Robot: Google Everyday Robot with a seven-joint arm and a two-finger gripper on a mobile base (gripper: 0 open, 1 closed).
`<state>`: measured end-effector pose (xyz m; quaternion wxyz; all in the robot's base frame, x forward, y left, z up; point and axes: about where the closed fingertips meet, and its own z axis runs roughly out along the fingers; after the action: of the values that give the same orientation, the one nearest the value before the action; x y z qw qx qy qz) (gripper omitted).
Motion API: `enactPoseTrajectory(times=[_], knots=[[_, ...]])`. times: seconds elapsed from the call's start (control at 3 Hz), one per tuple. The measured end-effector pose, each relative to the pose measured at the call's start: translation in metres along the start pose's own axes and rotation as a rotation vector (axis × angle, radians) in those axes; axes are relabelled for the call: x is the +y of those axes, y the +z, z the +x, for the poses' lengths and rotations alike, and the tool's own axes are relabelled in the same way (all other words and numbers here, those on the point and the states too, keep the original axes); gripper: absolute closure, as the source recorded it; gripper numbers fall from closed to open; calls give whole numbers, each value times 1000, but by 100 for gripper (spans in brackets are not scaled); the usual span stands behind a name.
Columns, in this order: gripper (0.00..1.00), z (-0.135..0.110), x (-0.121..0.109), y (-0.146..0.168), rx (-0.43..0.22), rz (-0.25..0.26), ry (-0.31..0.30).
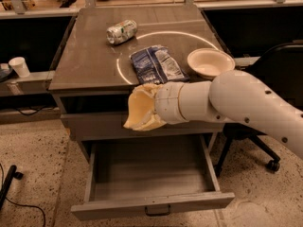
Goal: Pick sponge from middle drawer and place on counter
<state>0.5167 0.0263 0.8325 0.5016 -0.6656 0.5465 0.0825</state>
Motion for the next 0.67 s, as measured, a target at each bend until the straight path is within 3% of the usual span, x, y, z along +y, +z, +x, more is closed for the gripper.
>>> enactPoseTrajectory(times=[0.33, 0.67], knots=[[100, -16, -22, 7, -80, 4, 12], [100, -48, -58, 17, -178, 17, -12]])
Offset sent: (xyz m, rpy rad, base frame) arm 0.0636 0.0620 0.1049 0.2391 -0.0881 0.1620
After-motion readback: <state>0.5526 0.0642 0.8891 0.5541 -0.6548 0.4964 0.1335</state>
